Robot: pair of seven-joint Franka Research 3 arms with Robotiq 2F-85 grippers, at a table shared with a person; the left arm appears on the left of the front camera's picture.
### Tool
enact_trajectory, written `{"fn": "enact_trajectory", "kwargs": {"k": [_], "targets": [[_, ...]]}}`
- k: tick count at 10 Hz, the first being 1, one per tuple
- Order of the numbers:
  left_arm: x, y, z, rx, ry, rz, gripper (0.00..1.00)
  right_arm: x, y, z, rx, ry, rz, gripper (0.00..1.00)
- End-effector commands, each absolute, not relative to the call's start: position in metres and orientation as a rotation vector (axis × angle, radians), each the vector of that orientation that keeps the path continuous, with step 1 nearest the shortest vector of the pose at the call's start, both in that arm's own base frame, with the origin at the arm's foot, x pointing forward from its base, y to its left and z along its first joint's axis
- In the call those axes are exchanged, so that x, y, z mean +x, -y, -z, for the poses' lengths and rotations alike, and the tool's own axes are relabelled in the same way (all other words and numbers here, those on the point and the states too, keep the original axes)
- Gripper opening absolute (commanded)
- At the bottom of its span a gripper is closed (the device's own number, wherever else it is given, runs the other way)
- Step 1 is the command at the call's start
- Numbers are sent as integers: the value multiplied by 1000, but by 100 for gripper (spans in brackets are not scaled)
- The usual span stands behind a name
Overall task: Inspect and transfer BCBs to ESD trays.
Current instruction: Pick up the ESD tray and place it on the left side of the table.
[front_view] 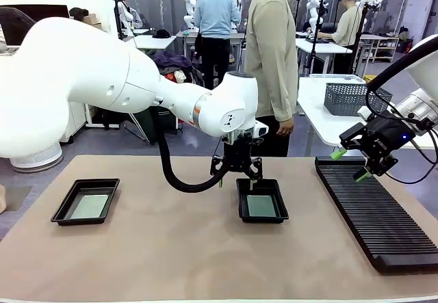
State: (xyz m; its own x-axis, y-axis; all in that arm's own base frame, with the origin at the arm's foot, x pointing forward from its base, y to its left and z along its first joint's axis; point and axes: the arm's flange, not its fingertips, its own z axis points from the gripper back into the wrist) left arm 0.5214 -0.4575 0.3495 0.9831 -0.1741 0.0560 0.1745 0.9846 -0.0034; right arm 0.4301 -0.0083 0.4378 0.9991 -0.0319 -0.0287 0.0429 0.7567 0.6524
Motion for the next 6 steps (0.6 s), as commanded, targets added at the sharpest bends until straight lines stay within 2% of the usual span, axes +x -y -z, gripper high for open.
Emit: {"fn": "enact_trajectory", "kwargs": {"k": [1,6], "targets": [[530,461,-341,-2,76,189,100,427,7,-439,701,-18,62,100],[535,461,-323,-6,90,189,100,427,7,-439,701,-18,62,100]]}}
